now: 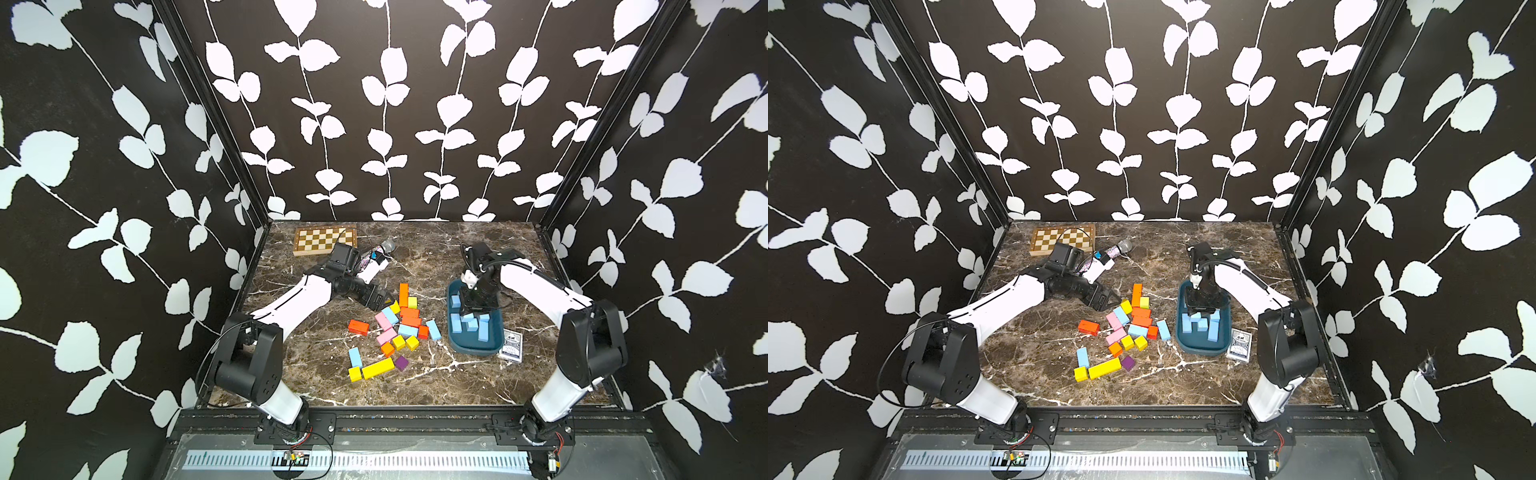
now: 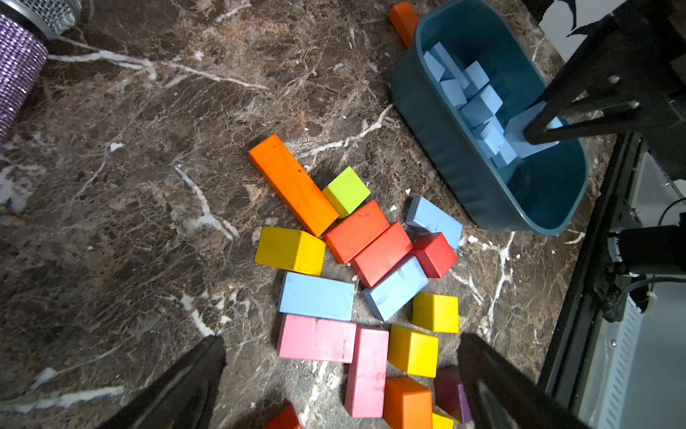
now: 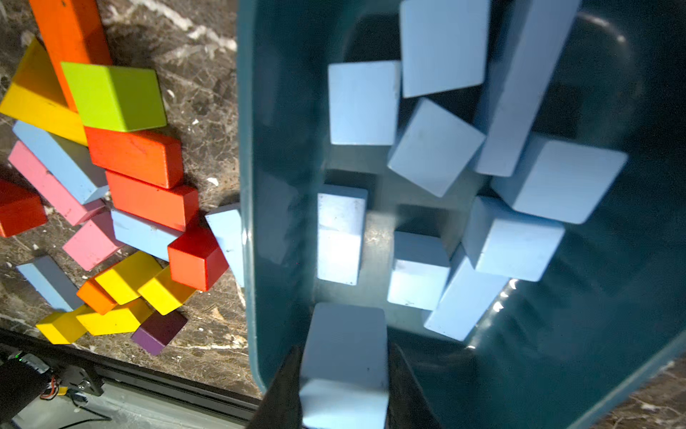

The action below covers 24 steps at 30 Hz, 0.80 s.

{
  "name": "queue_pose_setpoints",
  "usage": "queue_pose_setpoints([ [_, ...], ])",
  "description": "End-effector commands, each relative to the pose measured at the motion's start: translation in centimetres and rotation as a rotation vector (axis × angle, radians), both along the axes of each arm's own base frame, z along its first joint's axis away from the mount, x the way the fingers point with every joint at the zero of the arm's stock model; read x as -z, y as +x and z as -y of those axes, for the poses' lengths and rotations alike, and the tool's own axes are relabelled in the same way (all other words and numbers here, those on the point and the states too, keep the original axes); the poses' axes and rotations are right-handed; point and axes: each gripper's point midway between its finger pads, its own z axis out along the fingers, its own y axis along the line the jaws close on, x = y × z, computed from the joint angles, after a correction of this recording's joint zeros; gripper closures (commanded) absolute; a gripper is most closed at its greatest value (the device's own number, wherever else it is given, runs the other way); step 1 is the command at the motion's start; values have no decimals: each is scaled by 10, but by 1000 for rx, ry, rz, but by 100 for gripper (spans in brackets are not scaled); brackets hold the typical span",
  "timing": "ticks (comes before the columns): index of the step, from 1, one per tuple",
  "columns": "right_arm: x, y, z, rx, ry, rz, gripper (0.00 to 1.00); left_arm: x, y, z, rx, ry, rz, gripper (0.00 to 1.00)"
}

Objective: Pick out the blue building blocks
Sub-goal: Place the building block in the storage box.

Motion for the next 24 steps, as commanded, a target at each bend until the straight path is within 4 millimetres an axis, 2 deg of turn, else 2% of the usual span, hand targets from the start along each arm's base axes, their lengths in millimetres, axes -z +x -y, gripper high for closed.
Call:
queue_pose_setpoints([
  [1,11,-2,-4,12,5,-35,83,-7,-4,-1,-5,-13,17,1],
  [5,22,0,-3,16,-14,-52,82,-5,-5,-2,-7,-11,15,1],
  [6,32,-7,2,17,-34,-84,82,-4,-5,-2,-7,-11,15,1],
  [14,46,-7,20,16,-149,-98,77,-4,-3,-4,-4,7,31,1],
  [18,44,-6,24,18,-170,-84,62,-2,-6,-8,10,33,46,1],
  [22,32,-2,21,28,-144,-47,58,2,-13,-16,80,96,85,2],
  [24,22,2,19,34,-129,-14,57,4,-24,-21,161,138,109,4],
])
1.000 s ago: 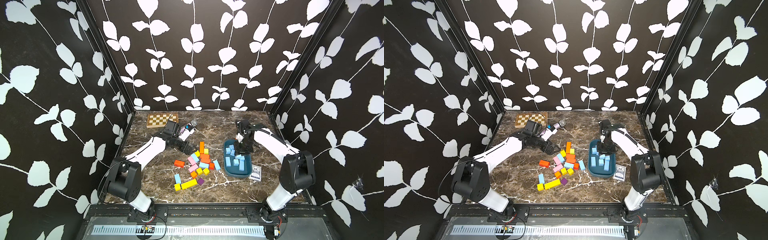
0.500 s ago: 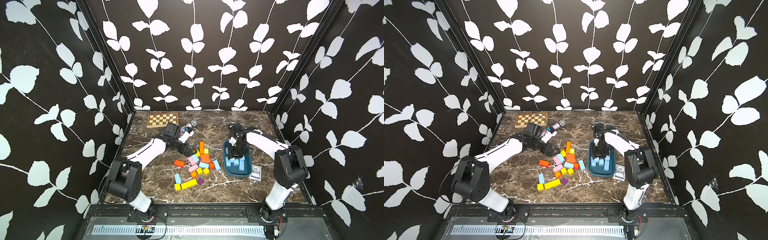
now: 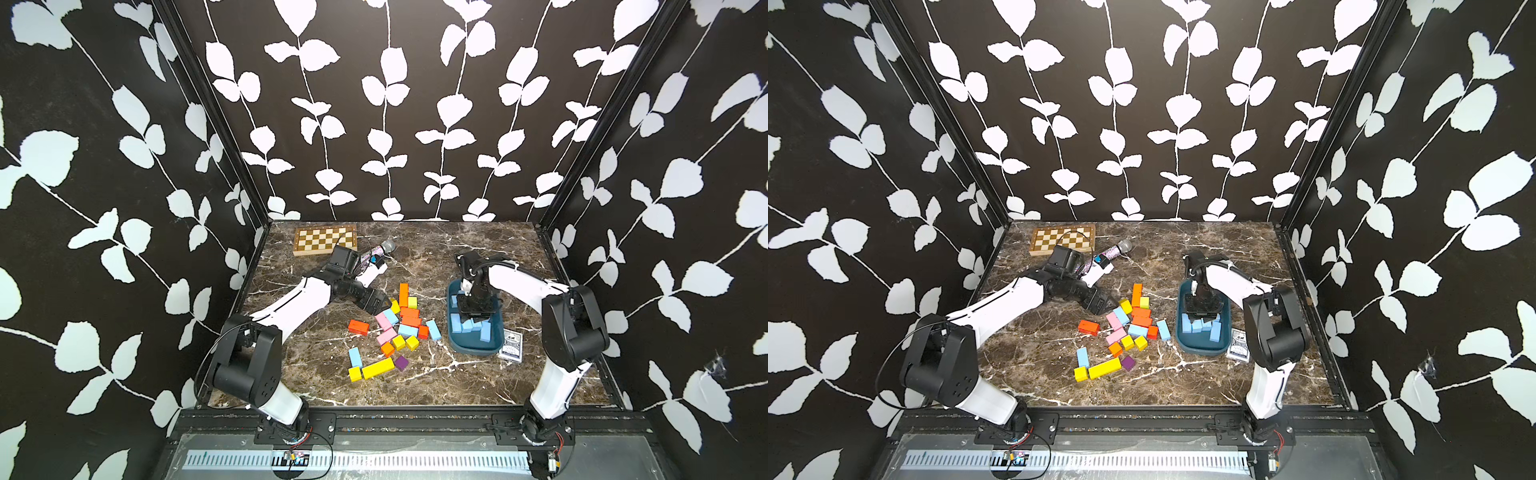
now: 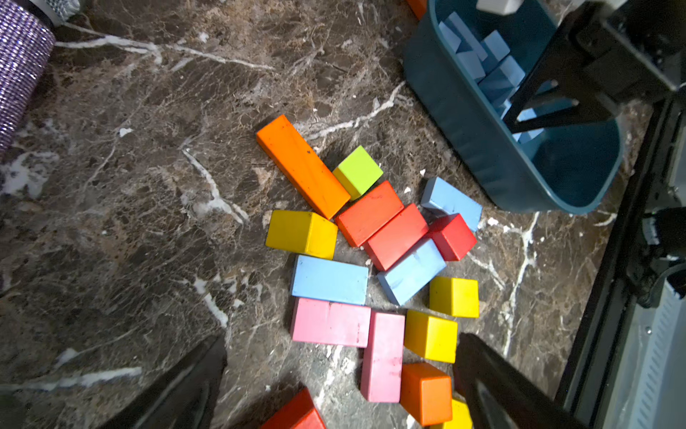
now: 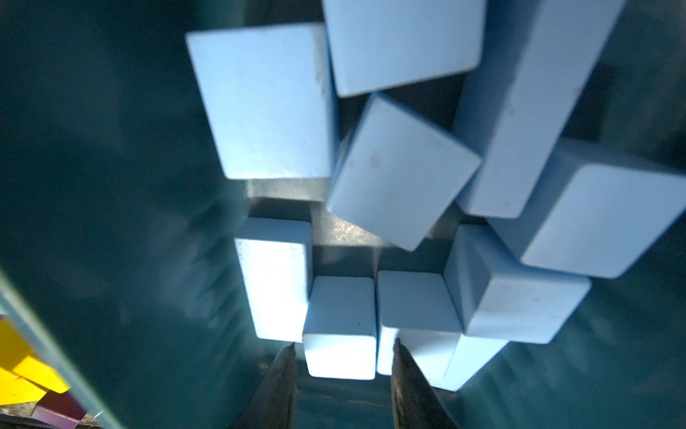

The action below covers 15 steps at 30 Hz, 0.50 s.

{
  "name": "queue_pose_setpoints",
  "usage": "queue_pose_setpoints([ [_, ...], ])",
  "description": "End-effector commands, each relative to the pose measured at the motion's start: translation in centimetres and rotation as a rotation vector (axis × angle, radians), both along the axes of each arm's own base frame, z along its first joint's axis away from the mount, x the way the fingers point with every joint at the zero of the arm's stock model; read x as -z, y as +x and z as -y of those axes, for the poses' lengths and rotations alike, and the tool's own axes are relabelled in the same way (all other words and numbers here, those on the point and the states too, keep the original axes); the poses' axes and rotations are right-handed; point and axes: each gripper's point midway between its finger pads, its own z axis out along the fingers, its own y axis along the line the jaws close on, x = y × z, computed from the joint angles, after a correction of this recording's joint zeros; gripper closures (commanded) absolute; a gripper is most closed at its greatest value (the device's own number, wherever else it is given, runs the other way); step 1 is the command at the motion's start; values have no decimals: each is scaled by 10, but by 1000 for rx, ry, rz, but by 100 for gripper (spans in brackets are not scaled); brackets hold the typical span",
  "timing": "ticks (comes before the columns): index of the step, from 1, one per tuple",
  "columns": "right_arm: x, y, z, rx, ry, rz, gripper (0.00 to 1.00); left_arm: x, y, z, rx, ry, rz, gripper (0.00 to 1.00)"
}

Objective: Pick out the blue building blocks
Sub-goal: Place the building block in the storage box, then pick up the building block from the center of the board.

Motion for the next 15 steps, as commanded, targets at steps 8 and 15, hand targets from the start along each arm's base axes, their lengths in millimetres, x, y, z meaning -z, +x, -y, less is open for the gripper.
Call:
queue_pose_setpoints([
  [8,-75,27,-34,-11,179,278,58,-4,-96,-48,615,247,130,12],
  [15,-91,34,-68,-10,317,410,59,0,-162,-83,1258,331,283,17],
])
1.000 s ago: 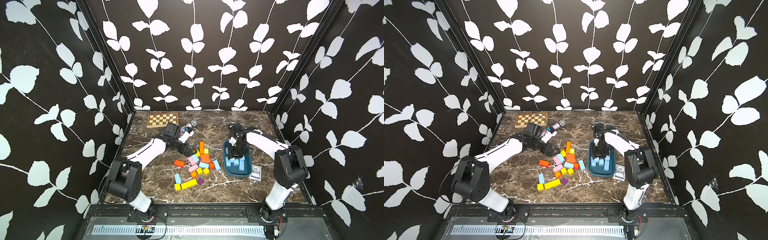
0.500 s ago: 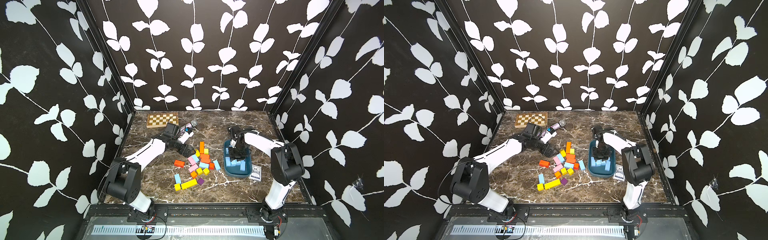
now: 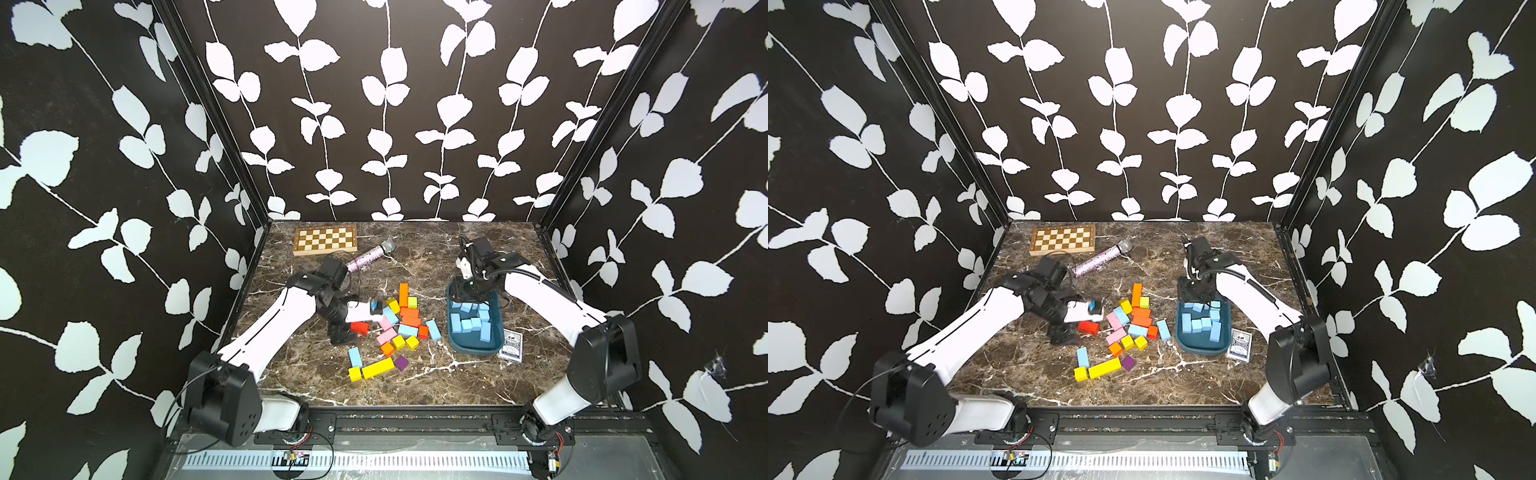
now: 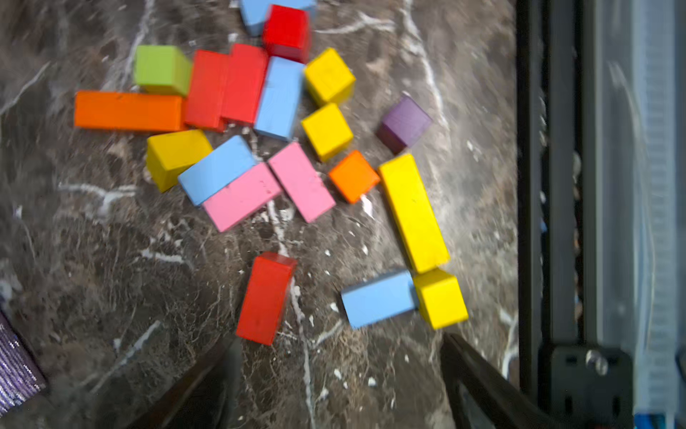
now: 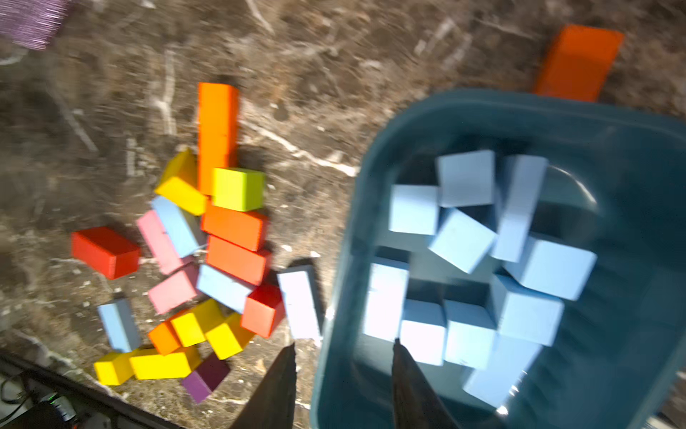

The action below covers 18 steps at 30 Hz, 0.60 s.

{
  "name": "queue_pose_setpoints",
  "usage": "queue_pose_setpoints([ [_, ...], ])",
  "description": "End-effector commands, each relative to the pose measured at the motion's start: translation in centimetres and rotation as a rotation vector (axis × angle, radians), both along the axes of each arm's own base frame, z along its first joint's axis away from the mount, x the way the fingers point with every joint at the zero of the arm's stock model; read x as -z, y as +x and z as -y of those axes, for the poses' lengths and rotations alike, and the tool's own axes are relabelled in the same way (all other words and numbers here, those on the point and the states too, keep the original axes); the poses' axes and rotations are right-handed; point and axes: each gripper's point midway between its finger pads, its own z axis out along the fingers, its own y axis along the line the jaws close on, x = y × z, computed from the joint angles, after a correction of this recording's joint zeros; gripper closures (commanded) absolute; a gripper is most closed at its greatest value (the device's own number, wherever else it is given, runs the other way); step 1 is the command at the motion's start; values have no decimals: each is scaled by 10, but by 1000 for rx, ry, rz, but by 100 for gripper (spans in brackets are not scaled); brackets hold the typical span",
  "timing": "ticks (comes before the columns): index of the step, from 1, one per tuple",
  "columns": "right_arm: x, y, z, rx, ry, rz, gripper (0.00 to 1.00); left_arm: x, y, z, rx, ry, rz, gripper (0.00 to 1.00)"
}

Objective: Pick out the blue building blocks
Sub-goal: Pick up the building block from the center of the board.

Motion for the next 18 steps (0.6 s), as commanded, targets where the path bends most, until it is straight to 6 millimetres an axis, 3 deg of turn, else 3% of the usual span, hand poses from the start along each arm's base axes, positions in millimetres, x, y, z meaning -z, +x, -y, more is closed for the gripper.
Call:
queue_pose_setpoints([
  [1,-8,6,-18,11,77,64,59,14,-47,-24,450,98,-5,18],
  [7,-17,2,-25,7,94,103,59,46,-39,-12,751,173,98,29],
  [14,-26,-1,-23,3,96,124,59,79,-24,-17,908,252,116,44],
  [18,-28,-2,-24,6,107,124,59,95,-22,-19,943,264,137,46],
])
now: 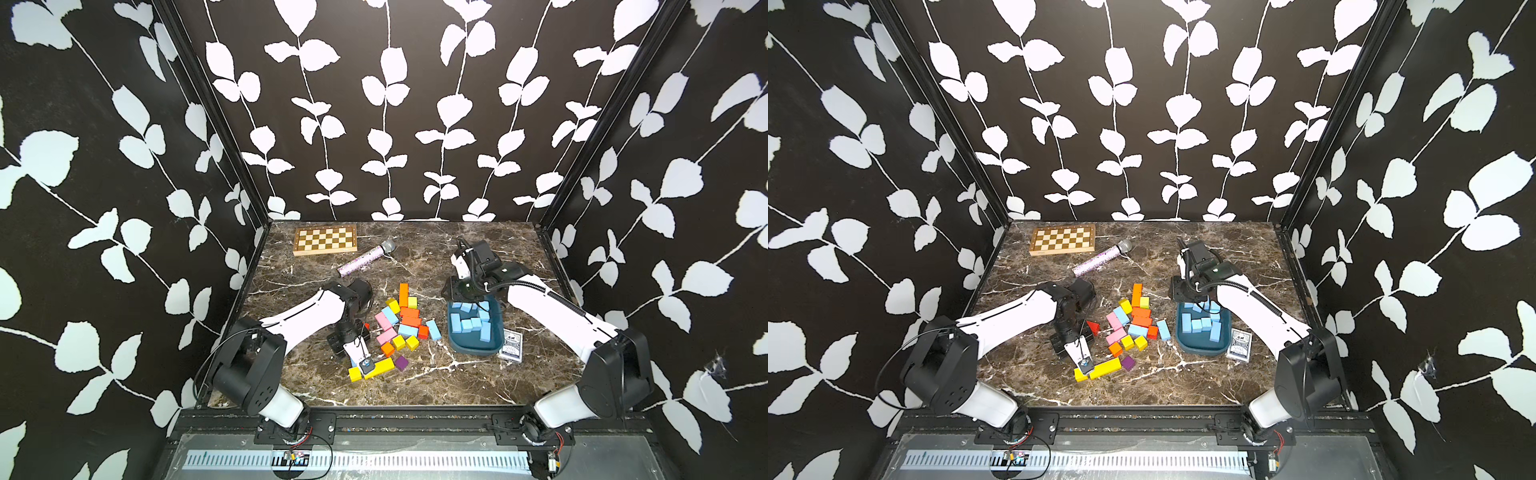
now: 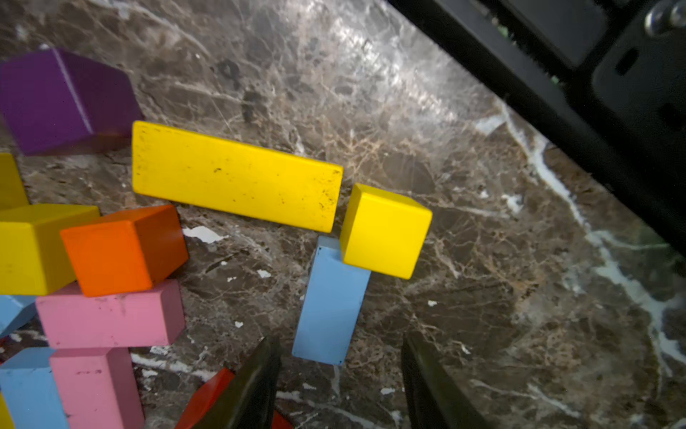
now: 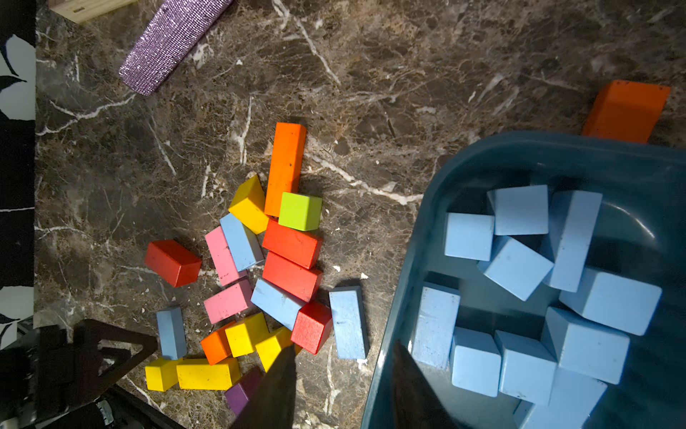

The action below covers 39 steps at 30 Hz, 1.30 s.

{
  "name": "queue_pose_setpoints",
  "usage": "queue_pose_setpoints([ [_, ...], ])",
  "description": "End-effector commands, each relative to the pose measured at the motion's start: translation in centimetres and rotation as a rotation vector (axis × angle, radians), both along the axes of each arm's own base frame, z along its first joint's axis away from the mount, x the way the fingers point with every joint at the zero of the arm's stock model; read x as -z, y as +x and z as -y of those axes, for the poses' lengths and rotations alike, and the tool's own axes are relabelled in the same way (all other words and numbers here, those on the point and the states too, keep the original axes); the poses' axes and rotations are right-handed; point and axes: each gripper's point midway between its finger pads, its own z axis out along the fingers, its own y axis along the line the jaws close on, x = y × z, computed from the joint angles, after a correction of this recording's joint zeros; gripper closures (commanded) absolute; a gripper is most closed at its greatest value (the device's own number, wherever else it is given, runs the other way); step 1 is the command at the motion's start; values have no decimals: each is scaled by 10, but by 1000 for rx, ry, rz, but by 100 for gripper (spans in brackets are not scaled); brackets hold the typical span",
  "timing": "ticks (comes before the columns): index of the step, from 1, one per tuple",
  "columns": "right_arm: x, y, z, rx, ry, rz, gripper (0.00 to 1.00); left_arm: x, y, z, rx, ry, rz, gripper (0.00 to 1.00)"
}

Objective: Pick out the blue building blocks
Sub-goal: Pick up the building block from the center of the board.

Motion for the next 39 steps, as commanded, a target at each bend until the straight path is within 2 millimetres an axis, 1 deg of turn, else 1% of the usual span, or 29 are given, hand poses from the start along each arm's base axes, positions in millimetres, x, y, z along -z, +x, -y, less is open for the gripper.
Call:
queue_pose_setpoints([
  [1,-6,-1,-3,5,19,18,59,13,0,-5,96,8,35,46],
  [6,-7,-1,-3,8,22,20,59,33,4,-5,80,3,71,51],
  [9,-8,-2,-4,9,25,20,59,41,7,-3,56,-3,81,53],
  [12,-10,-2,-5,8,29,24,59,47,10,-1,31,-4,93,58],
  [16,-14,-3,-4,11,30,34,59,49,12,-1,11,-4,100,62],
  [20,-20,-3,-3,14,33,53,60,41,15,7,-41,-34,104,74],
  [25,-26,-1,-6,12,54,76,60,22,20,19,-158,-65,84,89],
  [29,-36,1,-14,-20,105,117,60,-1,25,32,-317,-97,45,96],
  [32,-47,3,-23,-48,168,175,59,-31,33,51,-520,-153,-6,98],
  [35,-58,4,-28,-62,221,220,59,-67,54,76,-825,-242,-80,100],
  [37,-63,4,-33,-74,257,235,58,-91,69,90,-1023,-315,-177,100],
  [39,-68,2,-41,-91,308,231,57,-114,82,103,-1193,-403,-328,100],
])
